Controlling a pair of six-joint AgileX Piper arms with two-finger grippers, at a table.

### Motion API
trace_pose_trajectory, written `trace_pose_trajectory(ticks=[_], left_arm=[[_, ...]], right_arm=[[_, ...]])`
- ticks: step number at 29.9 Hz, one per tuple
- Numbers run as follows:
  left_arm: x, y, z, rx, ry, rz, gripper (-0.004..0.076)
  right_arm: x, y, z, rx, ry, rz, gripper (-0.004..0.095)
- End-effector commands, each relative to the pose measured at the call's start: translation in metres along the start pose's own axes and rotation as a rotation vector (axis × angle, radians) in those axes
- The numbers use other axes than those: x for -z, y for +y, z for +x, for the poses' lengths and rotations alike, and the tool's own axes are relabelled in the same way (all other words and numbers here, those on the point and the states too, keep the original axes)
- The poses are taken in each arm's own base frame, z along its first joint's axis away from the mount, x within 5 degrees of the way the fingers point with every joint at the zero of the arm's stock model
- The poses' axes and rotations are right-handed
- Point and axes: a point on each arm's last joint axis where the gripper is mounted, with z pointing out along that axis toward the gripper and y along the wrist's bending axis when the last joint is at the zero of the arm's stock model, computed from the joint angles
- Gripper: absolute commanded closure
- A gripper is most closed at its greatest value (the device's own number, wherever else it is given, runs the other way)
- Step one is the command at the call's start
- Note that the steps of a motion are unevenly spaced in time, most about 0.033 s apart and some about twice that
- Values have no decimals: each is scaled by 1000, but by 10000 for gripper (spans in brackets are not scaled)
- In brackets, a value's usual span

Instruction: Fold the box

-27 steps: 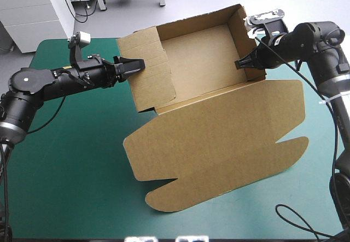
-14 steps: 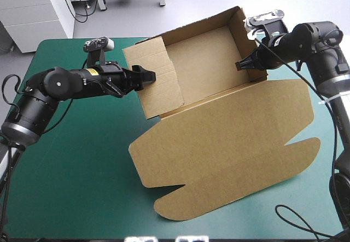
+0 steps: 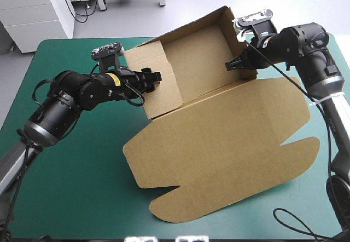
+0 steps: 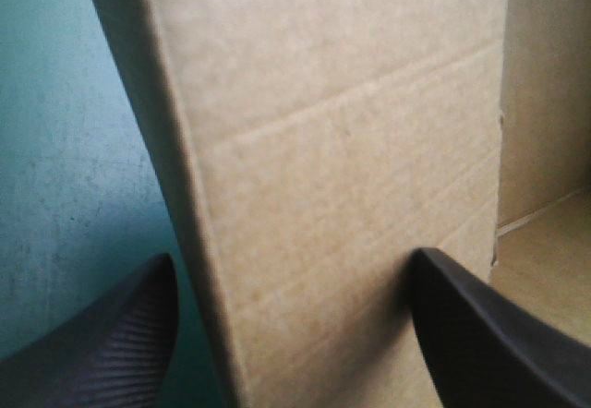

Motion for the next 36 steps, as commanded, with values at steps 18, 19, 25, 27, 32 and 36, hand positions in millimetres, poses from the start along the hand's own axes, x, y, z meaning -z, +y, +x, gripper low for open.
trace_pose_trajectory(ticks=[18,19,25,27,32,36], left_arm=[[-18,7,-12,90,-96,-123,370],[-19,7,-13,89,-99,-119,376],[-30,8,-13,88,-94,-119,386],[-34,8,-12,88,-88,-124,387],[-40,10,-11,84,-72,-141,386],[-42,12,-11,66,-76,-156,386]], right_arm=[[29,5,-17,-63,-185,-29,925],[29,6,-17,-65,-186,-34,925],[30,9,-17,-75,-191,-64,925],[30,9,-17,-74,-191,-65,925],[32,9,-17,-71,-193,-65,925],[32,9,-17,-66,-195,-64,925]])
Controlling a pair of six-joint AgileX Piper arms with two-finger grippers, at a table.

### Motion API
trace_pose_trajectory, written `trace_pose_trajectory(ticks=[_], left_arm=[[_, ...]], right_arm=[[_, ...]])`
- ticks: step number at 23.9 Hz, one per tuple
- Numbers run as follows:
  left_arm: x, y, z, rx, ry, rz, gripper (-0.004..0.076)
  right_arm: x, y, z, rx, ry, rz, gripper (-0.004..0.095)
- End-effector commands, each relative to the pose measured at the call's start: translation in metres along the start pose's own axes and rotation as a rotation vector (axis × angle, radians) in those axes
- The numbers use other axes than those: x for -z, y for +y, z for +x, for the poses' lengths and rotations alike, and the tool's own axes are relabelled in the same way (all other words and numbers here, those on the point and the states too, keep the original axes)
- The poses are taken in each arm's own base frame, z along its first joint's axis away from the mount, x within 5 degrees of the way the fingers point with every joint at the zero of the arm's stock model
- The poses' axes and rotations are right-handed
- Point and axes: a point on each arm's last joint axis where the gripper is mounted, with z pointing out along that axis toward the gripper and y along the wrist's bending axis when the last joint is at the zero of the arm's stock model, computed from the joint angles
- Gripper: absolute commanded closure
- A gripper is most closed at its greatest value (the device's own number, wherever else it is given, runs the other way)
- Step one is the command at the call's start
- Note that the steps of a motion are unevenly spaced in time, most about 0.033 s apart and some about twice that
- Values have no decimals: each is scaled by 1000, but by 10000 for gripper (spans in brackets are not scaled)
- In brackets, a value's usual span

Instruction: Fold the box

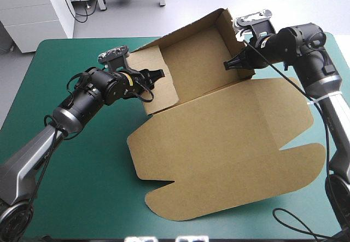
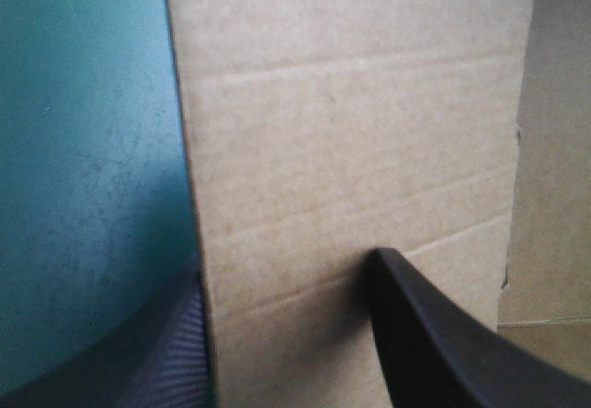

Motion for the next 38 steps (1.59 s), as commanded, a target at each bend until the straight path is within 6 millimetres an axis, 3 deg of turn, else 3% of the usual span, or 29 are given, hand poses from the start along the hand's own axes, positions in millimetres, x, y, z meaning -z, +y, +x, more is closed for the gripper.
trace_pose_trajectory(ticks=[1,9,11,14,19,23,27,38], left_arm=[[15,-1,-12,-45,-82,3,388],[14,0,-11,-37,-67,-7,393],[14,1,-11,-72,-68,-14,358],[14,3,-9,-126,-42,-44,240],[14,5,-10,-145,-52,-62,239],[14,1,-9,-118,-51,-23,239],[14,1,-11,-123,-66,-14,239],[15,-2,-8,-78,-39,20,395]], right_arm=[[36,8,-16,-49,-185,-60,925],[36,8,-15,-35,-180,-62,925],[36,8,-16,-37,-180,-65,925],[36,9,-16,-41,-182,-72,925],[37,15,-17,-58,-190,-131,925],[47,22,-23,-37,-221,-150,925],[70,30,-30,-3,-245,-161,925],[76,25,-28,7,-213,-100,925]])
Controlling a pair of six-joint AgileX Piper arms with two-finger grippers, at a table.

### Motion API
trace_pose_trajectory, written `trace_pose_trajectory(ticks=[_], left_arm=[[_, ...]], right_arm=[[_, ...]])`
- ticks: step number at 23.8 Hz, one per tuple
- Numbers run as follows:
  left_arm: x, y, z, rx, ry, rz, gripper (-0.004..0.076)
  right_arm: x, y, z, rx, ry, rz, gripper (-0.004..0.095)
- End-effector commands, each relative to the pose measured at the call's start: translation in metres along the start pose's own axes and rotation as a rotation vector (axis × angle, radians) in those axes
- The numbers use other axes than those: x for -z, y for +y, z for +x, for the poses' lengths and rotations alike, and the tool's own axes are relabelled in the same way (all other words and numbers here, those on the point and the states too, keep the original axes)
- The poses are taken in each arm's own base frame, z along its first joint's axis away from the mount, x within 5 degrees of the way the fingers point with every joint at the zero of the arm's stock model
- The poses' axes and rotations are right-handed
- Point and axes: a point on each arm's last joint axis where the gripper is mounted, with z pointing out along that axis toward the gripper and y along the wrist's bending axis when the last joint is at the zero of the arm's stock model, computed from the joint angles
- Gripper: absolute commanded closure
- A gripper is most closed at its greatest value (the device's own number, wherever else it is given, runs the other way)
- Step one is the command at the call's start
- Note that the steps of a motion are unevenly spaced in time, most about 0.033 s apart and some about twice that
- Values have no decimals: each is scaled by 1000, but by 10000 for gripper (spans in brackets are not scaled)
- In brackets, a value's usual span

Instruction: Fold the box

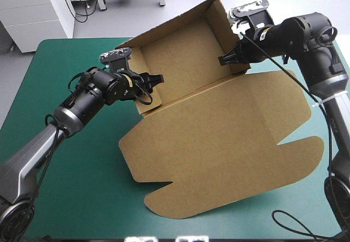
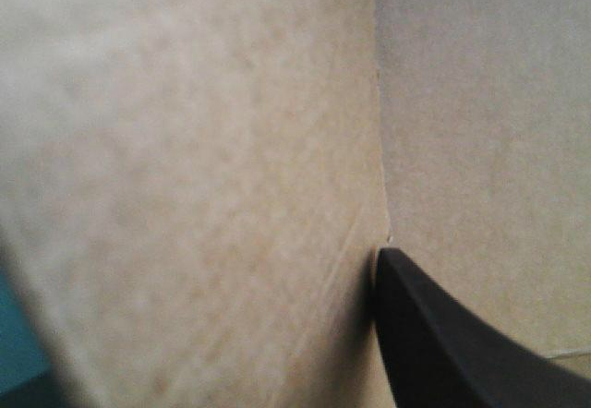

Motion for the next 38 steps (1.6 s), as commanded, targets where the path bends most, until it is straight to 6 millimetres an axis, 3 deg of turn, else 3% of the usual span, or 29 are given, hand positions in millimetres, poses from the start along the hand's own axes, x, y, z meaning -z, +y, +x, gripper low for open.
trace_pose_trajectory(ticks=[1,2,3,5,10,14,17,20,29,38], left_arm=[[18,-5,-9,15,-64,59,411],[18,-6,-8,27,-51,64,429],[18,-6,-7,39,-33,66,505],[18,-5,-6,40,-25,61,727],[33,-5,-10,29,-70,78,731],[52,-8,-24,-130,-79,26,731],[51,-8,-32,-159,-77,-33,731],[31,-11,-35,-221,-13,-83,731],[-31,-11,-28,-228,101,-140,731],[-65,12,-35,-141,179,-159,731]], right_arm=[[40,8,-13,-29,-170,-22,925],[39,7,-13,-28,-167,-16,925],[39,6,-12,-23,-163,0,925],[39,3,-12,-22,-158,29,925],[25,-4,-9,-30,-93,88,926],[-17,-13,-2,-110,42,120,926],[-45,-20,6,-157,141,130,926],[-73,-23,11,-188,199,129,926],[-112,-29,24,-185,297,157,927],[-145,-45,40,-246,377,128,927]])
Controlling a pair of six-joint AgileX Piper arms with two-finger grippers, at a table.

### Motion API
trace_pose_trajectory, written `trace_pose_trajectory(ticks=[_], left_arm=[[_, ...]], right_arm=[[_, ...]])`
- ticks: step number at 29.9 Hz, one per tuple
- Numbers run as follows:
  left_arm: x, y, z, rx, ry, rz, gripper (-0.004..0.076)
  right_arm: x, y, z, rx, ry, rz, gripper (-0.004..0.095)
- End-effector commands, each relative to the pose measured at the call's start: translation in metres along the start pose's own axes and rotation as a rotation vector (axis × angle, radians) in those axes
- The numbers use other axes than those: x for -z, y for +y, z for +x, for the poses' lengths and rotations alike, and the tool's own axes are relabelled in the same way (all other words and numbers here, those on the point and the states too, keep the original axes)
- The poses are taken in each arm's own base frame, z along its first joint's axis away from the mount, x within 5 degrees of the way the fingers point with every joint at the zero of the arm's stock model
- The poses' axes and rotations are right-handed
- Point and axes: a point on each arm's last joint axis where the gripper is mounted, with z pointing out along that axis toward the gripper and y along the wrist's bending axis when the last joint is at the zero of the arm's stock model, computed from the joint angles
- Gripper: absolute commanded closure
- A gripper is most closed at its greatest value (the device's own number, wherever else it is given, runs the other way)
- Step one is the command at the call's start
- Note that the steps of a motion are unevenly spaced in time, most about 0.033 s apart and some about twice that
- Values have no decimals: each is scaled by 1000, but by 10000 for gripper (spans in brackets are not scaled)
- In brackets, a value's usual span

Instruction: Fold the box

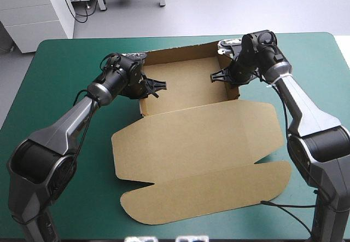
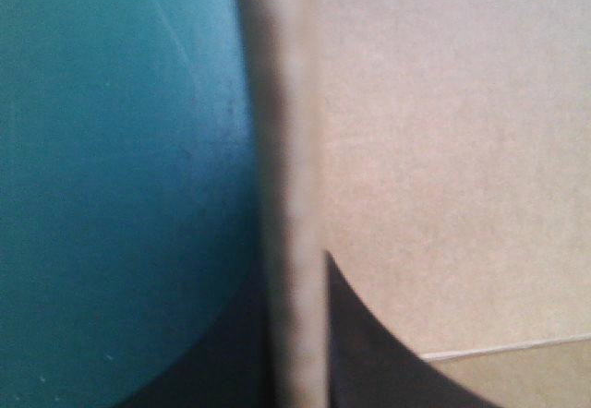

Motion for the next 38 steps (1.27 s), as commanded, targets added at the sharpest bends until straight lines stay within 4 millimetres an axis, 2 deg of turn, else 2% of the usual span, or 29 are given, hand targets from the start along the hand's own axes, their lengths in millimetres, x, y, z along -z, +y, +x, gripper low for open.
trace_pose_trajectory(ticks=[1,12,21,24,28,34,36,38], left_arm=[[25,11,-14,12,-76,38,731],[12,13,-18,8,-88,21,731],[2,13,-13,-20,-17,9,724],[0,14,-11,-85,4,-3,692],[0,14,-12,-90,2,-2,587],[0,14,-13,-118,-18,-9,318],[1,15,-16,-127,-35,-19,272],[6,16,-20,-137,-61,-33,266]], right_arm=[[22,-14,-3,-6,-58,42,927],[2,-19,-4,-28,-15,45,927],[-4,-19,-5,-29,-3,47,901],[-4,-19,-5,-18,-3,47,827],[-4,-19,-5,-17,-3,47,685],[-4,-19,-6,-6,-15,47,373],[-3,-19,-8,-4,-41,46,291],[-1,-19,-12,-3,-73,45,254]])
